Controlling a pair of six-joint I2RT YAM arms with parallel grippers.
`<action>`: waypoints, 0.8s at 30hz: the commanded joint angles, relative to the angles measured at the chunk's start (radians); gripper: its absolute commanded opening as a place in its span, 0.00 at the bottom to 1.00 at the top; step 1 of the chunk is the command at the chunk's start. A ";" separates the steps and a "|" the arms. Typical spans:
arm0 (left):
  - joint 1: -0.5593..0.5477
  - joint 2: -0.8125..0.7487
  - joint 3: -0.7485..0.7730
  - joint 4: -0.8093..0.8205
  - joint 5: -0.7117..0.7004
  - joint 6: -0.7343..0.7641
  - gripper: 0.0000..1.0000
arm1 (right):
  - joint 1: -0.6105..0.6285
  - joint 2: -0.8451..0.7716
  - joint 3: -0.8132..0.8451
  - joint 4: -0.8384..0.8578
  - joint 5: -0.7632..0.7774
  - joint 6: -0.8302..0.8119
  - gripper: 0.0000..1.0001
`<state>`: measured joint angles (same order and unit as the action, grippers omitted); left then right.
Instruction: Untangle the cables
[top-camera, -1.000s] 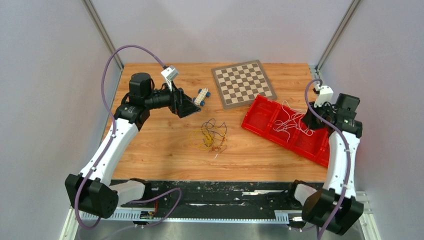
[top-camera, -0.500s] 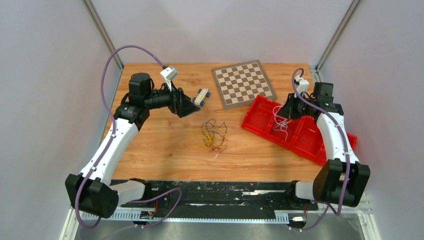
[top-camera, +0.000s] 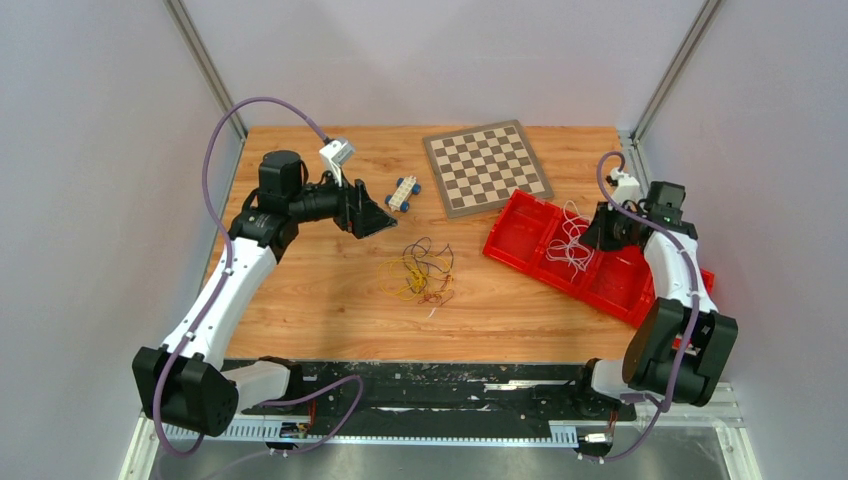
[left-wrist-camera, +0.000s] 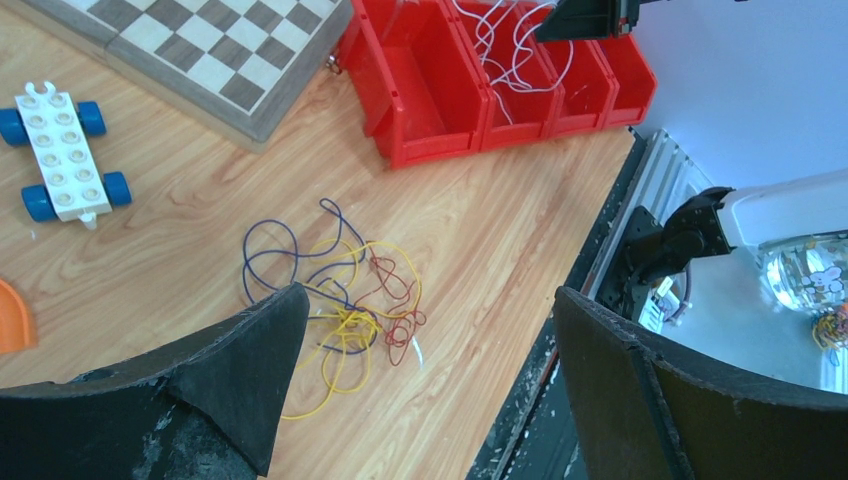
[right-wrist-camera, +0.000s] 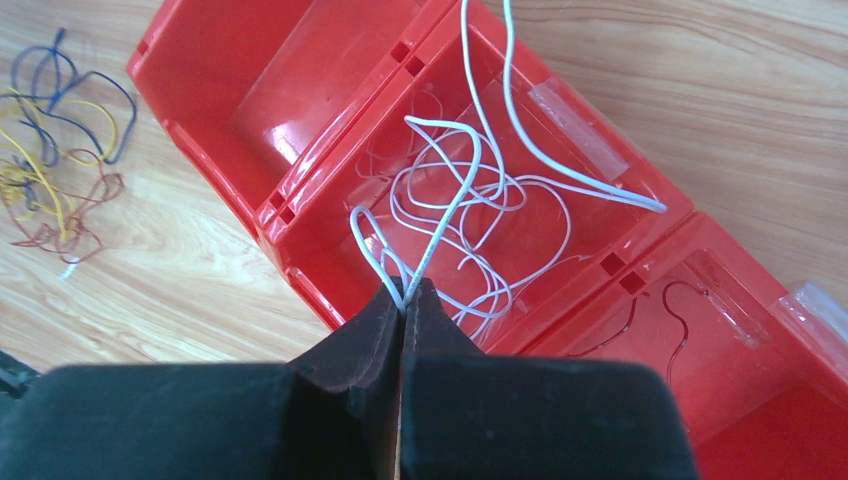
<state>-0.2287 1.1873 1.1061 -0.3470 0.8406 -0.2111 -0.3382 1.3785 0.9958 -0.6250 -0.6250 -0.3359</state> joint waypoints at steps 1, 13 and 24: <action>0.005 -0.004 -0.008 0.035 0.026 -0.018 1.00 | 0.102 -0.029 -0.012 0.094 0.101 -0.045 0.00; 0.006 0.001 -0.005 0.029 0.002 -0.048 1.00 | 0.314 0.130 -0.030 0.206 0.528 -0.014 0.00; 0.005 0.002 -0.004 0.042 -0.005 -0.058 1.00 | 0.332 0.184 -0.027 0.223 0.433 0.009 0.09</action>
<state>-0.2283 1.1915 1.0966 -0.3443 0.8360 -0.2573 -0.0204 1.5753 0.9421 -0.4232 -0.1371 -0.3370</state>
